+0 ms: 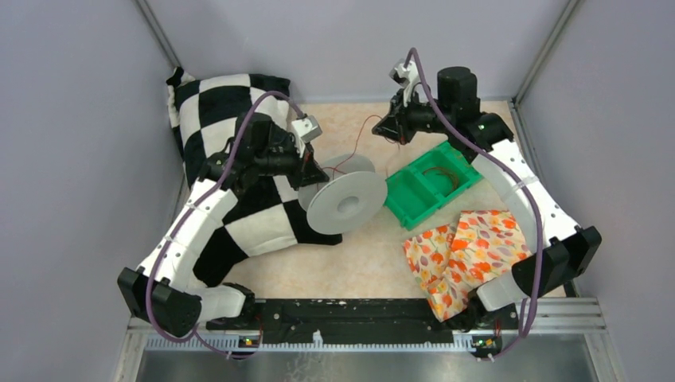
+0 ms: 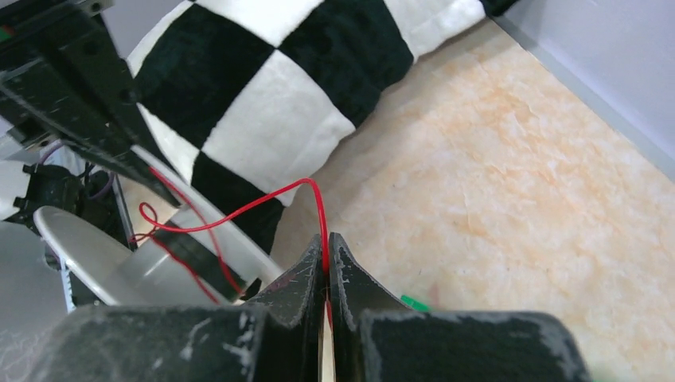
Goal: Wrap the cables
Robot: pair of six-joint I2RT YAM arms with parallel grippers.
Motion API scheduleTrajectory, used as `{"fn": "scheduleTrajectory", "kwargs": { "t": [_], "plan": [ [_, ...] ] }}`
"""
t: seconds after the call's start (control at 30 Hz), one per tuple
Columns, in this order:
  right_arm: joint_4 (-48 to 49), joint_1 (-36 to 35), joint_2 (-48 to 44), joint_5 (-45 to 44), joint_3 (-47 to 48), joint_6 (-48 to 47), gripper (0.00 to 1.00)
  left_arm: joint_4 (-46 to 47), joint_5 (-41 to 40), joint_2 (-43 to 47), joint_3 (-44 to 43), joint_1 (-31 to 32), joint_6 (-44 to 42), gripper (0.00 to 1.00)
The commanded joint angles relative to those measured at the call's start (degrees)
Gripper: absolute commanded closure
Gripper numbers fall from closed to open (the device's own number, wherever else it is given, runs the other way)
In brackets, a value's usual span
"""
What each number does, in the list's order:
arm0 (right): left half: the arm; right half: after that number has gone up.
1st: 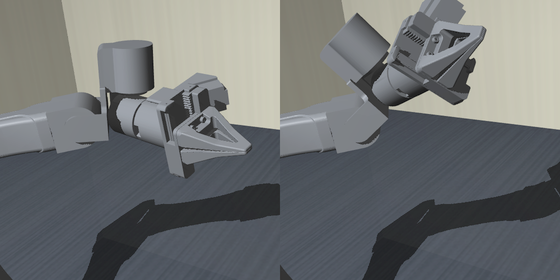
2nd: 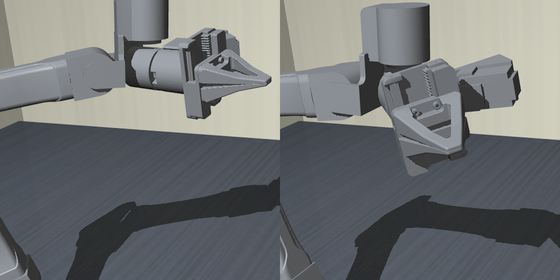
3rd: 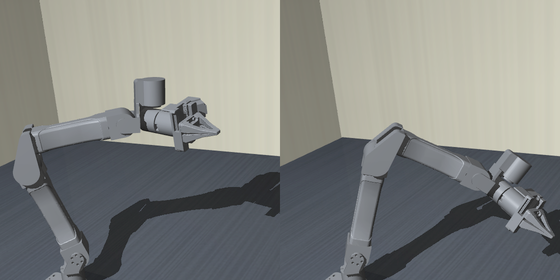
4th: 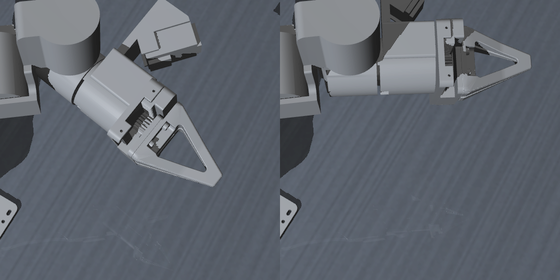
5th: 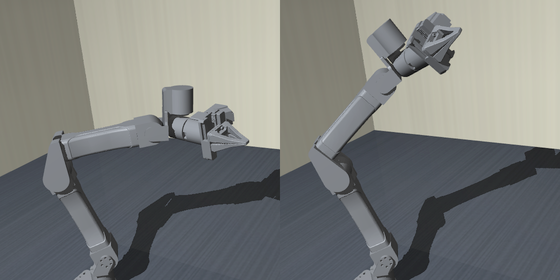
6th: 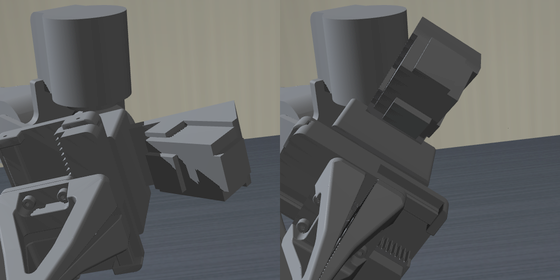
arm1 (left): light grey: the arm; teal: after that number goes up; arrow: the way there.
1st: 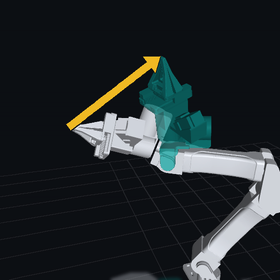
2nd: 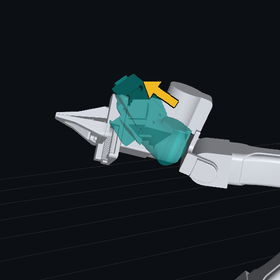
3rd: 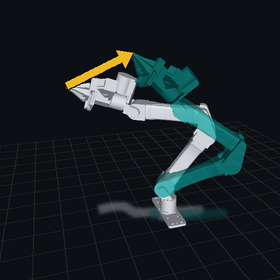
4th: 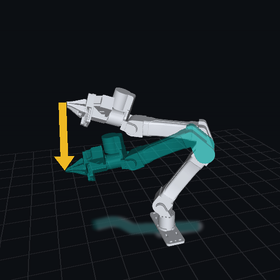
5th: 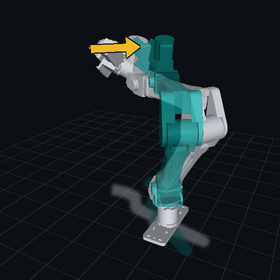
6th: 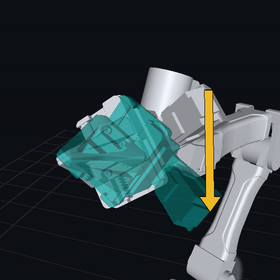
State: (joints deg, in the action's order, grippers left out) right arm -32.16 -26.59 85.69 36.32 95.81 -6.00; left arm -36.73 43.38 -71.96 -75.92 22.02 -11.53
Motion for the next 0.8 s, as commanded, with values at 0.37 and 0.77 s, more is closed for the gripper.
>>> {"fn": "scheduleTrajectory", "kwargs": {
  "t": [0.37,0.77],
  "plan": [
    [8.17,2.86,-14.94,4.97,-20.47,0.74,1.0,9.74,17.54,6.96,-7.29,0.12,3.74,1.0],
    [18.83,2.9,-25.99,-1.9,-35.4,7.49,1.0,24.7,8.32,10.08,-7.92,-1.41,18.91,1.0]
  ]
}}
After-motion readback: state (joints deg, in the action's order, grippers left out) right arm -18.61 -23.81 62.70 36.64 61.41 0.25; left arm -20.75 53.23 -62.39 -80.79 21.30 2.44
